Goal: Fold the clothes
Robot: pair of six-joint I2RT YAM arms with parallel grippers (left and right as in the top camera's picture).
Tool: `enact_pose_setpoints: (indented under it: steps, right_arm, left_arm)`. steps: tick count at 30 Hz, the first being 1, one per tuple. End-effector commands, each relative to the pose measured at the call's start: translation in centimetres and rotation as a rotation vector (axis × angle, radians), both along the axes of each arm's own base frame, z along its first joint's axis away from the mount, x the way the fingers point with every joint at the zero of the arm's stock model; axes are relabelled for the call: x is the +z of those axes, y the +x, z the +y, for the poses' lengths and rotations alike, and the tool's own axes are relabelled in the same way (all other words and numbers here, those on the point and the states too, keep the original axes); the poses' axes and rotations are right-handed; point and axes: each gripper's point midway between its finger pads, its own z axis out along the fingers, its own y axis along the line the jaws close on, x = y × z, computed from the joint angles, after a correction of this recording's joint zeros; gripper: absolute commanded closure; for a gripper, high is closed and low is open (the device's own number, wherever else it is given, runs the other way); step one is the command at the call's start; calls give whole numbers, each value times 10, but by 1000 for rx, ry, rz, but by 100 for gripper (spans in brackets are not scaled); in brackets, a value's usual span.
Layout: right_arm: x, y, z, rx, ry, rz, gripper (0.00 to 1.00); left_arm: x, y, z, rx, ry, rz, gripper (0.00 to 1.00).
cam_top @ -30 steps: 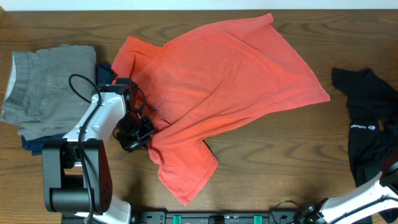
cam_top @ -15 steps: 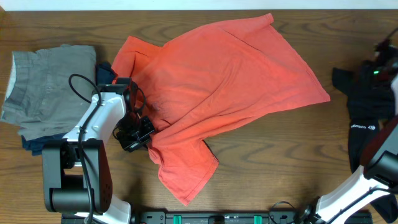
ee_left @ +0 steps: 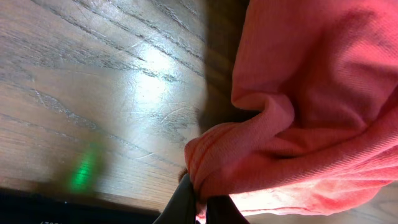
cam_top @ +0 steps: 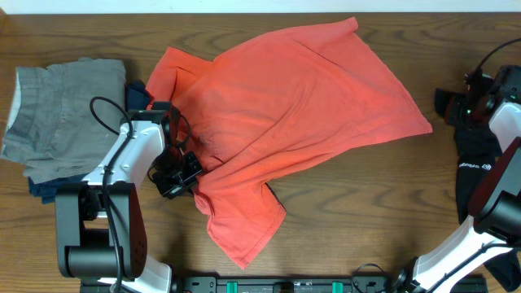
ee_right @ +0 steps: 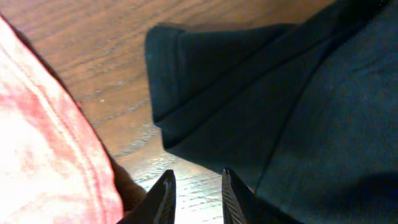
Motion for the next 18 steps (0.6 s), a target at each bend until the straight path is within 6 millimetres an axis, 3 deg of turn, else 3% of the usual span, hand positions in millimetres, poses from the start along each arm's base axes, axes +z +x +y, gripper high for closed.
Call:
enact_pose_setpoints:
  steps: [1, 13, 15, 18]
  right_arm:
    - [-14, -4, -1, 6, -13, 31, 76]
    - [-43, -12, -16, -39, -48, 96, 80]
    - [-45, -17, -26, -80, -70, 112, 80]
    - [-44, -33, -59, -244, -149, 151, 80]
  left_arm:
    - [1, -1, 1, -15, 4, -4, 94]
    - [1, -1, 1, -15, 4, -4, 94]
    - [1, -1, 1, -15, 4, -4, 94]
    - [1, -1, 1, -15, 4, -4, 93]
